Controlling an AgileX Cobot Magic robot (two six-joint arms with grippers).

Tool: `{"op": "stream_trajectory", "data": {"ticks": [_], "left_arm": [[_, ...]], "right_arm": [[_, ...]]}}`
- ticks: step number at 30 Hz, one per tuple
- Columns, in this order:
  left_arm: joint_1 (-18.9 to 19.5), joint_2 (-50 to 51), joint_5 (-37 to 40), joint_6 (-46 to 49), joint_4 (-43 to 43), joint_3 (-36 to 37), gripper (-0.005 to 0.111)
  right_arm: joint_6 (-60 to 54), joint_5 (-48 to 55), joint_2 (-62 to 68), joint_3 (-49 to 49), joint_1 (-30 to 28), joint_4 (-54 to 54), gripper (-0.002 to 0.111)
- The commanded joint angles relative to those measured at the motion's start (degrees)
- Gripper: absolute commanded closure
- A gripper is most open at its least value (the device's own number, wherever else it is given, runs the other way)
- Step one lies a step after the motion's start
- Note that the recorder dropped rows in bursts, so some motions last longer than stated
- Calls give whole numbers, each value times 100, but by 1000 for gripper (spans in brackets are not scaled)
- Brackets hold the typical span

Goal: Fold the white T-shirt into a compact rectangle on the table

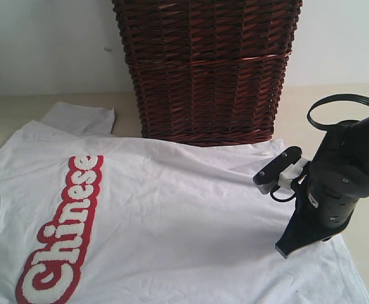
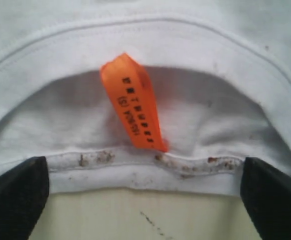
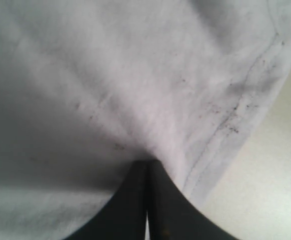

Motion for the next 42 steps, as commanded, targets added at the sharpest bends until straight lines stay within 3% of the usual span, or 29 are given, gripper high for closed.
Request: {"op": "stream_trajectory", "data": {"ticks": [1, 42], "left_arm": [[-27, -16, -96, 114, -22, -18, 1], [-27, -16, -141, 199, 19, 121, 1]], "right_arm": [[-24, -211, 146, 88, -35, 172, 108], [-24, -540, 146, 88, -35, 171, 108]]}}
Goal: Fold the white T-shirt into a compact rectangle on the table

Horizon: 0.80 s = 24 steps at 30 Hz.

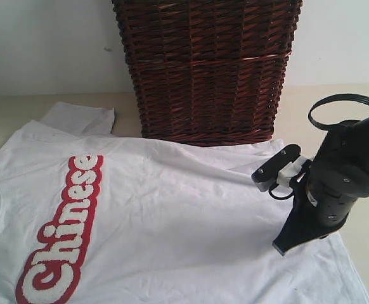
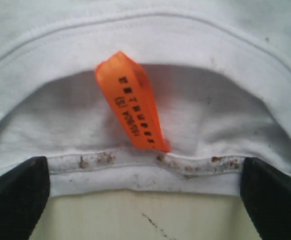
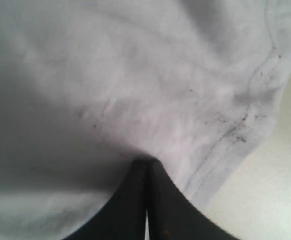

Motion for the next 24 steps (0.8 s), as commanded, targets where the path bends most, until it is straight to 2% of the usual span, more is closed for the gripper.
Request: {"op": "stream_trajectory", "data": {"ticks": [1, 9, 12, 15, 20, 22, 24], "left_arm": [[-27, -16, -6, 12, -40, 33, 1], [-27, -16, -6, 12, -40, 33, 1], [-27, -16, -6, 12, -40, 33, 1], [-27, -16, -6, 12, -40, 33, 1], [-27, -16, -6, 12, -40, 33, 1], [-27, -16, -6, 12, -40, 33, 1], [-27, -16, -6, 12, -40, 33, 1]], "right_arm": [[-13, -359, 146, 88, -23, 158, 108], [-28, -544, 110, 88, -23, 119, 108], [-28, -613, 41, 88, -23, 60, 102], [-28, -548, -96, 88, -23, -42, 86], [-28, 424, -614, 78, -23, -42, 44], [31, 648, -900, 57, -23, -42, 35], [166, 592, -1169, 20, -23, 0, 32]]}}
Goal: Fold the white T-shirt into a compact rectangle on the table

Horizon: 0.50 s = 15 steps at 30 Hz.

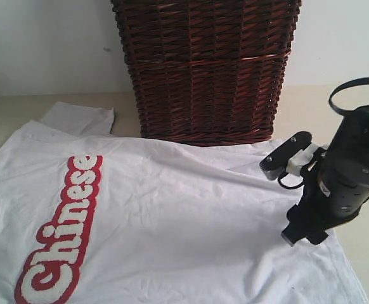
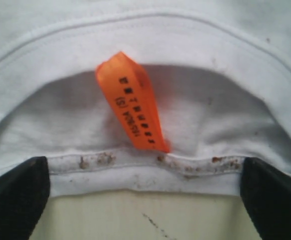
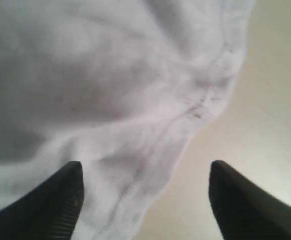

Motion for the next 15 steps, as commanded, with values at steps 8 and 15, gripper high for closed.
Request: {"op": "stream_trajectory", "data": {"ticks": [8, 15], "left_arm": [[-27, -16, -6, 12, -40, 33, 1], [-27, -16, -6, 12, -40, 33, 1]], "right_arm": [[197, 161, -1386, -399, -23, 190, 31], [-1001, 332, -1557, -399, -23, 303, 19]]}}
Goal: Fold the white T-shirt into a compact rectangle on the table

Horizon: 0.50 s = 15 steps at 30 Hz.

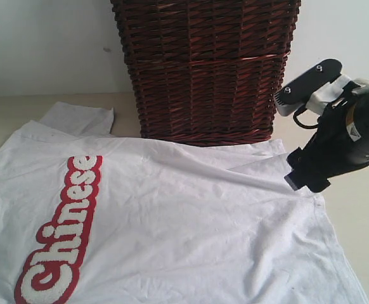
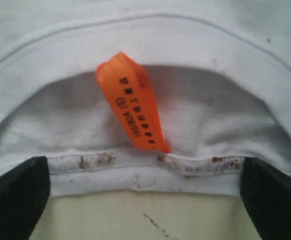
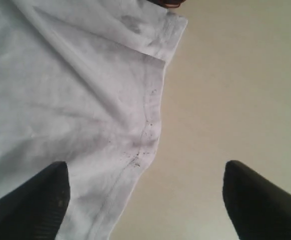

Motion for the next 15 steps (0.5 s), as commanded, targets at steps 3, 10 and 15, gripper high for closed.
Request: {"op": "stream_trajectory", "data": {"ticks": [3, 10, 15], "left_arm": [[-27, -16, -6, 8, -40, 33, 1], [-27, -16, -6, 8, -40, 33, 1], [-27, -16, -6, 8, -40, 33, 1]], "right_arm": [[-1985, 561, -52, -41, -23, 557, 3], [-5080, 559, -52, -41, -23, 1218, 3], [-5020, -372, -52, -41, -23, 1804, 3]]}}
